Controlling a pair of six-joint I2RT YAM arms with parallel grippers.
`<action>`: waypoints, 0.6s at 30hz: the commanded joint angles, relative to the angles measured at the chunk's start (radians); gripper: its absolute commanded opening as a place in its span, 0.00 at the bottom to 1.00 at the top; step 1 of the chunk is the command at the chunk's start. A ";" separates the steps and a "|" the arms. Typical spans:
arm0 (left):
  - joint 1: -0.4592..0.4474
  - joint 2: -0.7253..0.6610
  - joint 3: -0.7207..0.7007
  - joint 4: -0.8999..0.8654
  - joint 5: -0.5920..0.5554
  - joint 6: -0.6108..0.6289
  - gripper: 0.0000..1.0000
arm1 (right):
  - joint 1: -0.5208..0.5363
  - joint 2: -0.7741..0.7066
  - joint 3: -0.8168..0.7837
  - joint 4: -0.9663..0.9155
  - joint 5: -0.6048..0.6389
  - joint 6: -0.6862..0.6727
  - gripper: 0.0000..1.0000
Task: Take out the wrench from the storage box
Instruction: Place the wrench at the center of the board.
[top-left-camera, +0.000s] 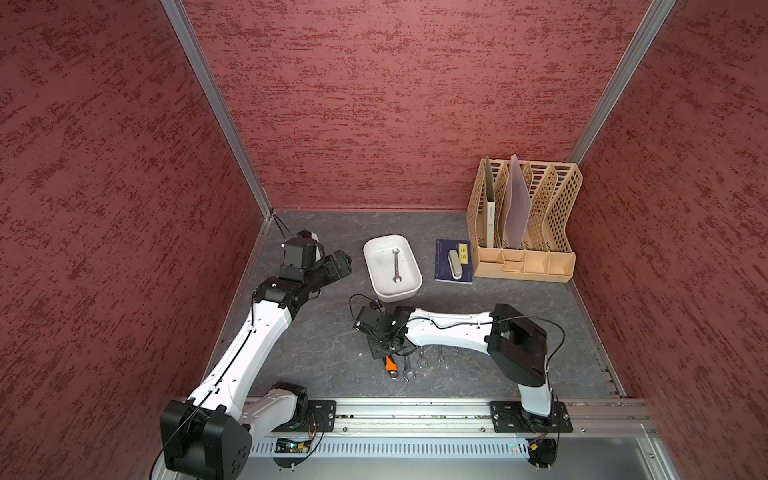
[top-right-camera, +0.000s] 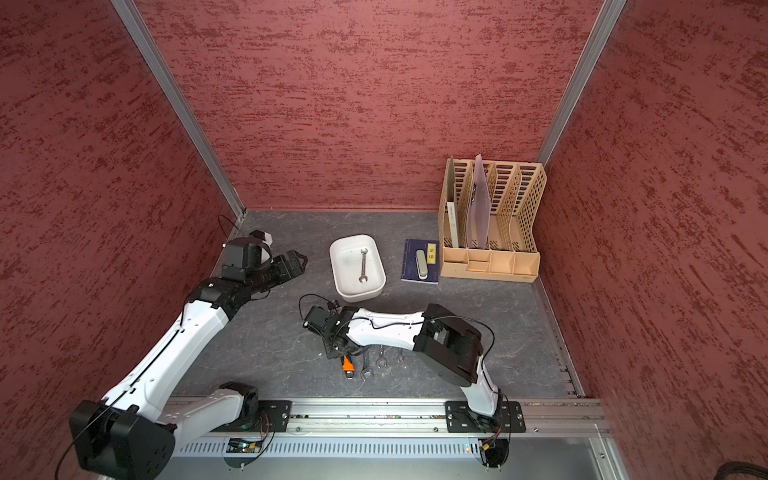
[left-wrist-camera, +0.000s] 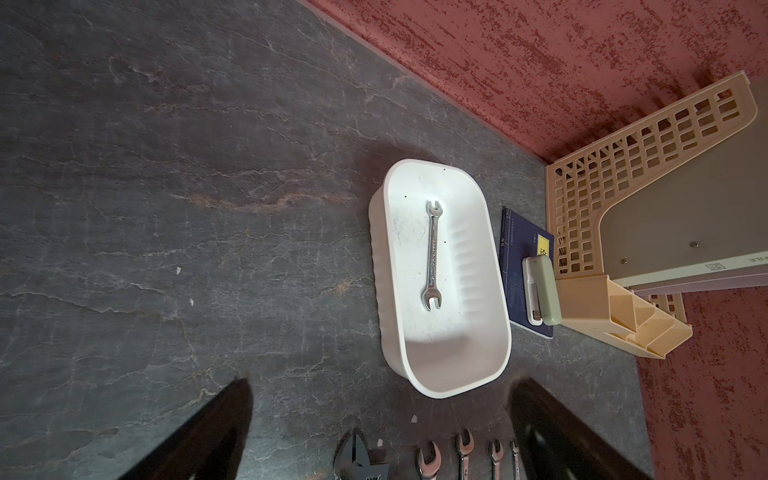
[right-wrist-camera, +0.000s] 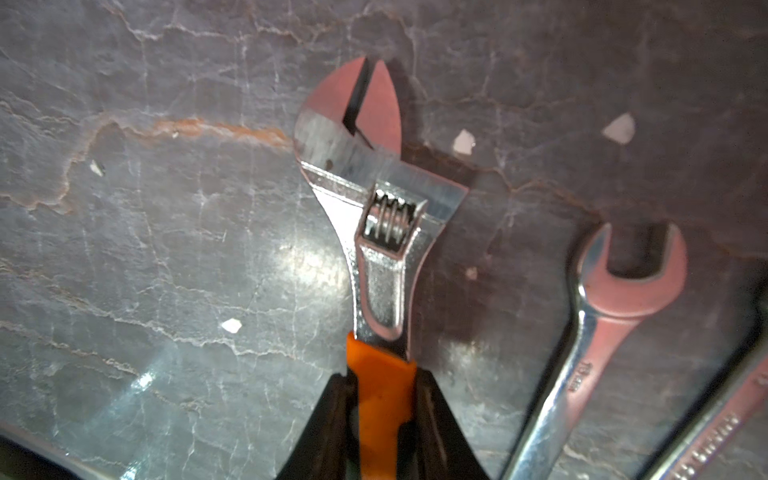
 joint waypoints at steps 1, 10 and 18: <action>0.009 -0.020 0.002 0.009 0.009 0.012 1.00 | 0.001 -0.002 0.025 -0.035 -0.068 -0.001 0.27; 0.011 -0.023 0.002 0.012 0.017 0.010 1.00 | 0.003 -0.047 -0.026 -0.030 -0.181 0.005 0.41; 0.014 -0.024 -0.001 0.015 0.023 0.007 1.00 | 0.017 -0.097 -0.089 -0.032 -0.197 0.021 0.43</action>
